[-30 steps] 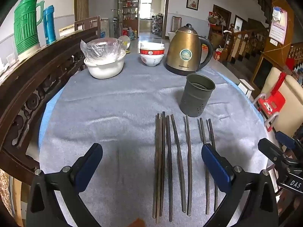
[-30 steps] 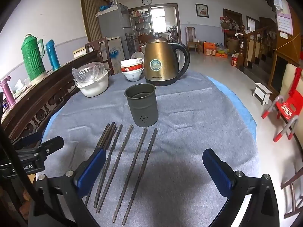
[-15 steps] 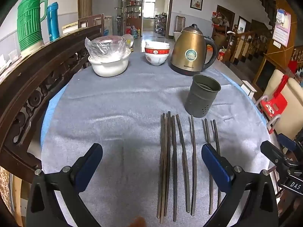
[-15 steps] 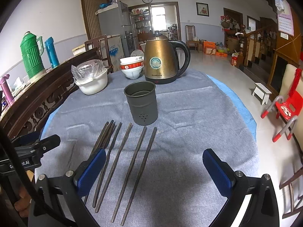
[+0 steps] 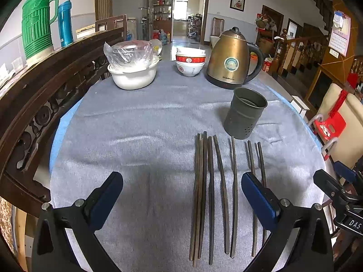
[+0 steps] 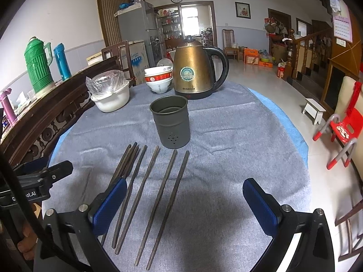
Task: Organize utensils
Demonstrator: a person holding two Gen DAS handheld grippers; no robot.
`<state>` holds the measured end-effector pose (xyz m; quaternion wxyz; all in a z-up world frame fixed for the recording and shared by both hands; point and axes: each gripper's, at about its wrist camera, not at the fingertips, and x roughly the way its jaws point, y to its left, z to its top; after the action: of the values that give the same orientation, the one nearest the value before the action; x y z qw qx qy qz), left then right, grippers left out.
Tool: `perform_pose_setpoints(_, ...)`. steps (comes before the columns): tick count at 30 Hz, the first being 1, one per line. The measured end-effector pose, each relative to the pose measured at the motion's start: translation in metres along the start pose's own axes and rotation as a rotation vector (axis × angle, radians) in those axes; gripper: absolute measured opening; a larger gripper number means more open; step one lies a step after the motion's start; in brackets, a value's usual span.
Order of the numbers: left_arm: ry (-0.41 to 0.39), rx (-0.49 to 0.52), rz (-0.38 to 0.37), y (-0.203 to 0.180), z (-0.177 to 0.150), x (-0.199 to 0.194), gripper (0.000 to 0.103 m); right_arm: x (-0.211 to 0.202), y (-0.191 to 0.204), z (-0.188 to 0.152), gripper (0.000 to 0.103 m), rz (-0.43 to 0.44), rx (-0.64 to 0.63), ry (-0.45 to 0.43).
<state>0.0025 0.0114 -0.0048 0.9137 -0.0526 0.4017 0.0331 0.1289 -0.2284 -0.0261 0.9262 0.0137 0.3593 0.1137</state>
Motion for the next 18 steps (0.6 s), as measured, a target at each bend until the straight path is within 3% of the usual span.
perform_pose_setpoints(18, 0.0, -0.014, 0.006, 0.0029, -0.0002, -0.001, 0.103, 0.0, -0.0007, -0.0017, 0.103, 0.003, 0.027, 0.019)
